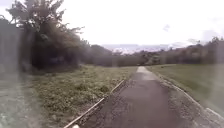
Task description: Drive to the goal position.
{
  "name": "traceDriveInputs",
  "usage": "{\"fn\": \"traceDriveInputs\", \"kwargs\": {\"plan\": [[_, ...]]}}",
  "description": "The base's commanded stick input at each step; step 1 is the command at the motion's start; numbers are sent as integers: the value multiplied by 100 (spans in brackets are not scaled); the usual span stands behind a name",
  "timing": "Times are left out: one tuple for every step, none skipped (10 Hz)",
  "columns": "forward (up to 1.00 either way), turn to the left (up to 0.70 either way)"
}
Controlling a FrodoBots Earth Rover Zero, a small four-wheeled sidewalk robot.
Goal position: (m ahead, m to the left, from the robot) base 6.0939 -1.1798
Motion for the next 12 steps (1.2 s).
{"fn": "traceDriveInputs", "kwargs": {"plan": [[0,0],[0,0],[0,0],[0,0],[40,0],[58,0],[70,0],[70,0],[70,0],[70,0],[70,0],[70,-1]]}}
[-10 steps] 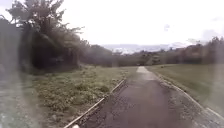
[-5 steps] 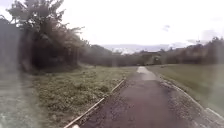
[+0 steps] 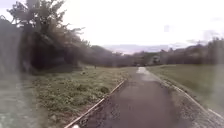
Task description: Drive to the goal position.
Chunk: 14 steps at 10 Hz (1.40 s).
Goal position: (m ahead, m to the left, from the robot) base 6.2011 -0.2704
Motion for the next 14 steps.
{"fn": "traceDriveInputs", "kwargs": {"plan": [[70,-2],[70,-35],[70,-35],[70,-35],[70,-35],[70,-35],[70,0],[70,0],[70,0],[70,0],[70,-2],[70,-8],[70,-35],[70,-35]]}}
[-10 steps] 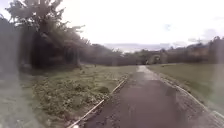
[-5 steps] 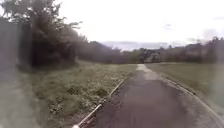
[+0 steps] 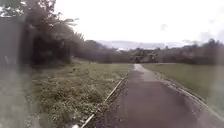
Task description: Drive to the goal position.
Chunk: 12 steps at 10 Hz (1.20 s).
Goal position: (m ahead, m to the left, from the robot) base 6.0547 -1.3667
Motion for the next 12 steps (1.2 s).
{"fn": "traceDriveInputs", "kwargs": {"plan": [[70,-35],[70,-35],[70,-35],[70,-35],[70,-35],[70,-35],[70,-35],[70,-35],[70,-26],[70,-12],[70,0],[70,0]]}}
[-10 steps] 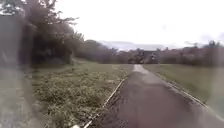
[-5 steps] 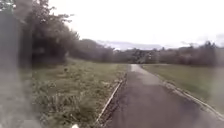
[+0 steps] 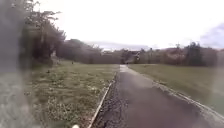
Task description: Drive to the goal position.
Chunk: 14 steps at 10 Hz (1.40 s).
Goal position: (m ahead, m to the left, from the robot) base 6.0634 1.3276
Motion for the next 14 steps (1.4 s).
{"fn": "traceDriveInputs", "kwargs": {"plan": [[70,0],[70,0],[70,0],[70,0],[70,0],[70,0],[70,0],[70,0],[70,0],[71,0],[77,0],[84,0],[85,0],[85,0]]}}
